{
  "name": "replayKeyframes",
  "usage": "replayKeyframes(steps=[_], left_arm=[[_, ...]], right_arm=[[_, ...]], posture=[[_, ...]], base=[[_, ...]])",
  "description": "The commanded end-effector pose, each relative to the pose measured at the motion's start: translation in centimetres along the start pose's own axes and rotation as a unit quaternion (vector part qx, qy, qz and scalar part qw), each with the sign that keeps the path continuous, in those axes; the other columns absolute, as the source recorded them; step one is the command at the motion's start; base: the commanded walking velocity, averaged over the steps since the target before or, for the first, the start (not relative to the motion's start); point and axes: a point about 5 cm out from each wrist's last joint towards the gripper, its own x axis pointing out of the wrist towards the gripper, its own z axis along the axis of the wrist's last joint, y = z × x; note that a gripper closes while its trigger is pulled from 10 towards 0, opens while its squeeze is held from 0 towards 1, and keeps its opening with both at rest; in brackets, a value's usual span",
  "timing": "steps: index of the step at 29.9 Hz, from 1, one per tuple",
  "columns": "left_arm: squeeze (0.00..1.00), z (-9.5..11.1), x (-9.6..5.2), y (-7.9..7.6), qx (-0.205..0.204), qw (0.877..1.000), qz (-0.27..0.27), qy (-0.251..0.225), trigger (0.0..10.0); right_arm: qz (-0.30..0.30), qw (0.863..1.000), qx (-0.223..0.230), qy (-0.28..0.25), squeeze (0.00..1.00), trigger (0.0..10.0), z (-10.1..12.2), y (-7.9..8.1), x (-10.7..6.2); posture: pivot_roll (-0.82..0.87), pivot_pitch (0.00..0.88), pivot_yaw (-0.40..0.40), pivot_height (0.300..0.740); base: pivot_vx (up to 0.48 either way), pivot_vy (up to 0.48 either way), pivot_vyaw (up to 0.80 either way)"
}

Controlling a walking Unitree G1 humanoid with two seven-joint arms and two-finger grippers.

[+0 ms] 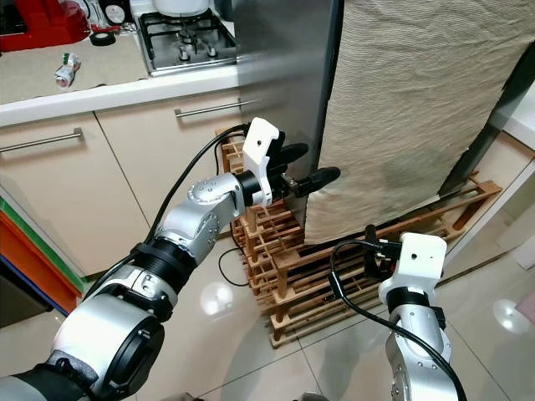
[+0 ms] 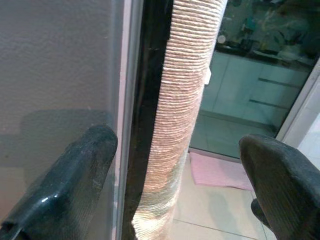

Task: Restocking fridge

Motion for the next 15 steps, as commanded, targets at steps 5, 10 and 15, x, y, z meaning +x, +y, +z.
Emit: replayKeyframes(steps=[5, 10, 15], left_arm=[[0.00, 1.2, 2.1, -2.4, -0.011, 0.998, -0.052, -0.022, 10.0], [0.00, 1.3, 2.4, -2.9, -0.011, 0.998, -0.065, -0.022, 10.0], [0.00, 1.5, 2.8, -3.5, -0.013, 0.996, -0.079, -0.025, 10.0]], right_arm=[[0.003, 1.000, 0.003, -0.002, 0.00, 10.0, 0.3, 0.4, -0.4], [0.003, 1.000, 0.004, -0.001, 0.00, 10.0, 0.4, 0.5, -0.4], [0.003, 1.000, 0.004, -0.001, 0.00, 10.0, 0.5, 0.5, -0.5]], posture=[[-0.22, 0.000, 0.054, 0.732], [-0.22, 0.000, 0.056, 0.732], [-0.23, 0.000, 0.059, 0.732]], base=[[0.000, 0.000, 0.00], [0.000, 0.000, 0.00], [0.000, 0.000, 0.00]])
